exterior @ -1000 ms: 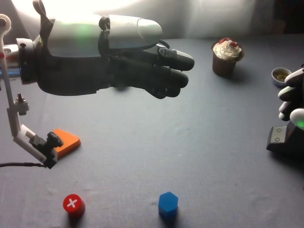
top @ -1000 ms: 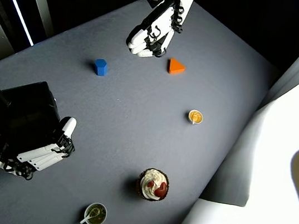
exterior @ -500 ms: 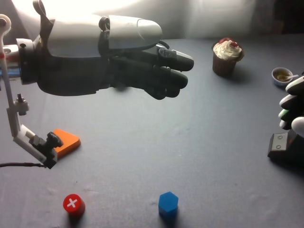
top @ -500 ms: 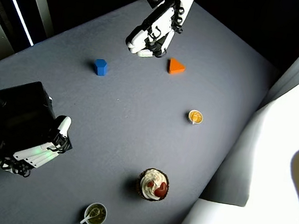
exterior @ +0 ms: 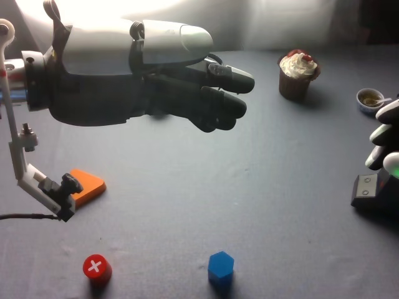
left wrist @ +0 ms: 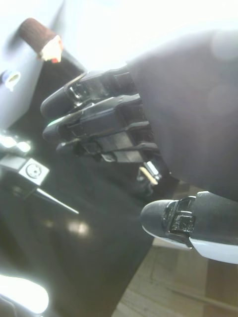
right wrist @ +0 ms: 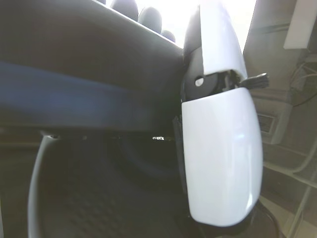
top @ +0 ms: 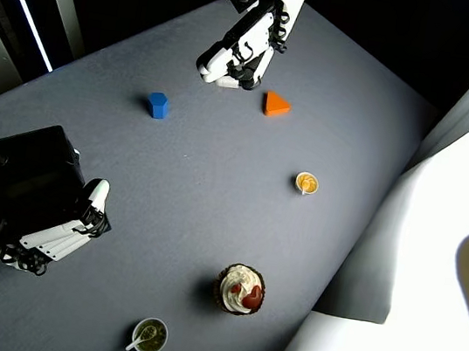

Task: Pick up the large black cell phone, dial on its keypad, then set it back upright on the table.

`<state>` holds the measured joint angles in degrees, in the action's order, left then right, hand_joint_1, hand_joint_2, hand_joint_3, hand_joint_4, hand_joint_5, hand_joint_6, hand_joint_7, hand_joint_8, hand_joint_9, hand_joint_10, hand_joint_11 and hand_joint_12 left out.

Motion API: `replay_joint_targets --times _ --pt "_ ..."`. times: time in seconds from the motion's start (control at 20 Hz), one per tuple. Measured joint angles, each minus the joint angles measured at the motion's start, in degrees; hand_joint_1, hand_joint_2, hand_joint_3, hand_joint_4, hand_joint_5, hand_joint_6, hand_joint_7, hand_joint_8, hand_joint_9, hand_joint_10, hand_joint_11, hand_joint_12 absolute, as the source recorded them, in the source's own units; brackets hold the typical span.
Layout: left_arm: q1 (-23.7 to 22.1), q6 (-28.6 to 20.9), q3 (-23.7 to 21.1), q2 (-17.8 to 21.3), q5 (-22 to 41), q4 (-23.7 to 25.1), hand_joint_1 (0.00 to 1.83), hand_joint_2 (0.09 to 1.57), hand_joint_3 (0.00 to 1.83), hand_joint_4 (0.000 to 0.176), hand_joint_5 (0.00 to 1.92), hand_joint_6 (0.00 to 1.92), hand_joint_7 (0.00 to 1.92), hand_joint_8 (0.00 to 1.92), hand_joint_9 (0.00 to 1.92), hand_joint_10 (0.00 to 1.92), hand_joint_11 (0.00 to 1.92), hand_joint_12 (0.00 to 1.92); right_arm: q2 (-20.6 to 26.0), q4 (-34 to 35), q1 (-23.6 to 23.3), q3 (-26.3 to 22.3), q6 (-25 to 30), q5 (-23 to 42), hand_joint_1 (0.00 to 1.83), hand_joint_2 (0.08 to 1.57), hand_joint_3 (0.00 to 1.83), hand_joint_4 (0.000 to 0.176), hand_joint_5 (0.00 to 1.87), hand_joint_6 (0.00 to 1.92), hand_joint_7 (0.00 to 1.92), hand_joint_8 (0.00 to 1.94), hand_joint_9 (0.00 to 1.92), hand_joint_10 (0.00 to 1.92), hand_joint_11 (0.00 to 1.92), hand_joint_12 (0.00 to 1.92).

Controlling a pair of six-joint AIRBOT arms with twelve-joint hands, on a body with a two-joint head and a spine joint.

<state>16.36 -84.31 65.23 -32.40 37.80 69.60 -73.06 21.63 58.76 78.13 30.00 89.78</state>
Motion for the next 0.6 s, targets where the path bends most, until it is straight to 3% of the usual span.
replay_joint_targets --times 0.2,0.25,0.3,0.35,0.4,0.5,0.55,0.6 --pt "0.0 0.0 -0.02 0.0 0.0 0.0 0.0 1.27 0.0 0.011 0.35 0.01 0.52 0.01 0.57 0.02 0.02 1.14 0.0 -0.07 0.0 0.11 -0.04 -0.02 1.38 1.1 0.0 0.0 0.89 1.0 1.02 0.85 1.05 1.09 1.01 1.02" --pt "0.0 0.0 -0.02 -0.02 0.0 0.0 0.0 1.27 0.0 0.011 0.35 0.0 0.52 0.0 0.57 0.02 0.02 1.15 0.0 -0.09 0.0 0.17 -0.04 -0.02 1.26 1.11 0.0 0.0 0.92 1.01 1.04 0.93 1.08 0.71 0.98 1.03" --pt "0.0 0.0 -0.02 0.0 -0.02 0.0 0.0 1.27 0.0 0.012 0.35 0.0 0.52 0.0 0.57 0.02 0.02 1.15 -0.02 -0.37 0.0 0.44 -0.07 -0.04 1.22 1.13 0.0 0.0 0.9 1.05 0.99 1.03 1.04 0.56 0.92 1.04" --pt "0.0 0.0 -0.02 0.0 -0.02 -0.04 0.0 1.27 0.0 0.011 0.35 0.0 0.52 0.0 0.57 0.01 0.01 1.17 -0.02 -0.31 0.0 0.46 -0.09 -0.02 1.21 1.14 0.0 0.021 0.93 1.04 0.96 1.06 1.06 0.44 0.9 1.05" --pt "0.0 0.0 0.0 -0.02 -0.04 -0.04 0.0 1.27 0.0 0.01 0.36 0.0 0.52 0.0 0.58 0.01 0.01 1.18 -0.02 -0.22 0.0 0.5 -0.09 -0.02 1.2 1.14 0.0 0.026 0.94 1.05 0.92 1.08 1.06 0.34 0.88 1.05" --pt "0.0 0.0 -0.02 -0.02 -0.07 -0.28 0.0 1.27 0.0 0.015 0.35 0.0 0.51 0.0 0.56 0.01 0.0 1.18 -0.02 -0.24 0.0 0.72 -0.07 0.0 1.2 1.15 0.0 0.014 0.94 1.09 0.87 1.12 1.02 0.25 0.79 1.06" --pt "0.0 0.0 0.0 0.0 -0.09 -0.44 0.0 1.28 0.0 0.015 0.36 0.0 0.52 0.0 0.57 0.01 0.0 1.18 -0.02 -0.31 0.0 0.83 -0.07 0.02 1.15 1.15 0.0 0.0 0.9 1.1 0.84 0.53 0.99 0.21 0.7 1.06" --pt "0.0 0.0 -0.02 0.0 -0.11 -0.61 0.0 1.28 0.0 0.016 0.36 0.0 0.52 0.0 0.57 0.01 0.0 1.18 -0.02 -0.31 0.0 0.85 -0.07 0.02 1.14 1.15 0.0 0.0 0.91 1.08 0.89 0.22 0.98 0.17 0.65 1.06"
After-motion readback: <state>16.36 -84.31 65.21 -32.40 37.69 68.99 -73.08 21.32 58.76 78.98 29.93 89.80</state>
